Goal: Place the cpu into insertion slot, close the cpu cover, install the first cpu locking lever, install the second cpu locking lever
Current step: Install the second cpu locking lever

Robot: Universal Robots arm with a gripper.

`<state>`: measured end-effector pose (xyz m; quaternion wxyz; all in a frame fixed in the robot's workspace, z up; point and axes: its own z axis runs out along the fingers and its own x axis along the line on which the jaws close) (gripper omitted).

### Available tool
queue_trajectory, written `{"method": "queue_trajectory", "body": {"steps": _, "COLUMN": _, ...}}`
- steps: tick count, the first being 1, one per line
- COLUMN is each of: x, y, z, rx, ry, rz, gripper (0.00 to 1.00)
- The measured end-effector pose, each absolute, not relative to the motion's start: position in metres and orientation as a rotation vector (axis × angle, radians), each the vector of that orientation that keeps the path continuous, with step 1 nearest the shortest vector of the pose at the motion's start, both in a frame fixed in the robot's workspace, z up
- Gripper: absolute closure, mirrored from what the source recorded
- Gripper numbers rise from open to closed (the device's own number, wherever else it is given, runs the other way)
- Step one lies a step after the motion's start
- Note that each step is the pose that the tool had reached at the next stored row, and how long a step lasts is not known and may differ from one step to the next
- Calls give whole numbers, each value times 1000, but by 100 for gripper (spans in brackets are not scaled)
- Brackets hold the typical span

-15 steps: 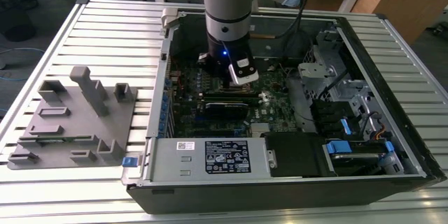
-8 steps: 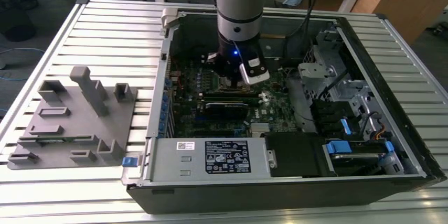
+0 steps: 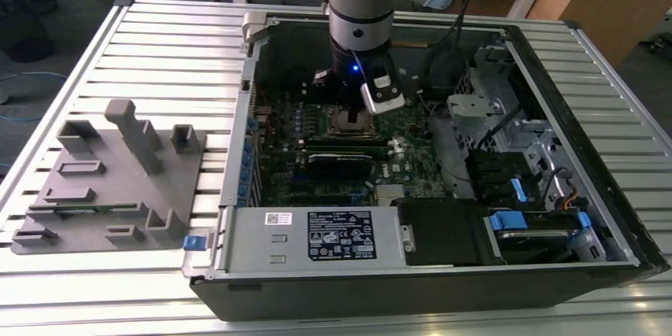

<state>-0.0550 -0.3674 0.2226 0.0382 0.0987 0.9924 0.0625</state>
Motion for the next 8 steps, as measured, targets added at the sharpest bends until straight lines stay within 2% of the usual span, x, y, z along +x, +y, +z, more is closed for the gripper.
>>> {"method": "queue_trajectory", "body": {"steps": 8, "x": -54, "y": -360, "z": 222, "rx": 301, "ry": 3044, "rz": 190, "gripper": 89}}
